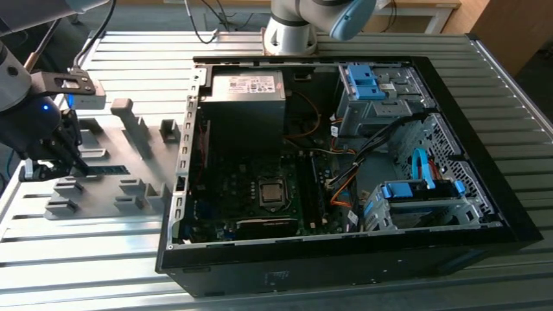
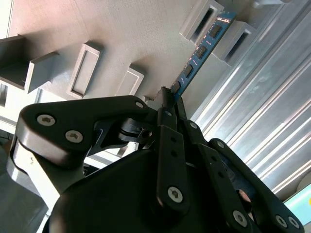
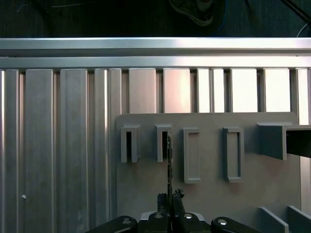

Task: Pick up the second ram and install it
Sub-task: 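Pick up the second ram and move it above second insertion slot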

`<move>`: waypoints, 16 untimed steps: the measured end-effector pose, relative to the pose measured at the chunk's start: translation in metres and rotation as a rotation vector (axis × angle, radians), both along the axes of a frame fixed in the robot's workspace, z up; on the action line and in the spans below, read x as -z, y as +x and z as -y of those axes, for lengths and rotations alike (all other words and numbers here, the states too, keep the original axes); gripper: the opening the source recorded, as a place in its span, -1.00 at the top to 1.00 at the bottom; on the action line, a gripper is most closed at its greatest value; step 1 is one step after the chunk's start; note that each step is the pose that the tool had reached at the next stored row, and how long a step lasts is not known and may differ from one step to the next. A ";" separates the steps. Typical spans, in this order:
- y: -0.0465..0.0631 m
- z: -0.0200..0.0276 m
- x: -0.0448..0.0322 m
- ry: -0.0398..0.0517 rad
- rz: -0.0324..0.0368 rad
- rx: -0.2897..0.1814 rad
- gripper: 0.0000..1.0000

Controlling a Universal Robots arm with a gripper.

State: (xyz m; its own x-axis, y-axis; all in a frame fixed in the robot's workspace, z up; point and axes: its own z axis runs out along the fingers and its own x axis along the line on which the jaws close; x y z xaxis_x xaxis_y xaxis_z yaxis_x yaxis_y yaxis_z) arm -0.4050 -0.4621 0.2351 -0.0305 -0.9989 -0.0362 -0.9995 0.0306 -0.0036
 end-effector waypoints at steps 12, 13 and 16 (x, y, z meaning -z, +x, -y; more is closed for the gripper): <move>0.000 0.0000 -0.0070 0.0000 -0.0001 0.000 0.72; 0.000 0.0000 -0.0077 0.0001 0.0000 0.000 0.72; 0.000 0.0000 -0.0098 0.0000 0.0000 0.000 0.72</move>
State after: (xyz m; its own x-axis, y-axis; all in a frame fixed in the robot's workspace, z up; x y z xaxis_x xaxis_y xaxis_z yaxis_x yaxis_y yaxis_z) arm -0.4051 -0.4621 0.2449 -0.0305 -0.9989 -0.0363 -0.9995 0.0306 -0.0037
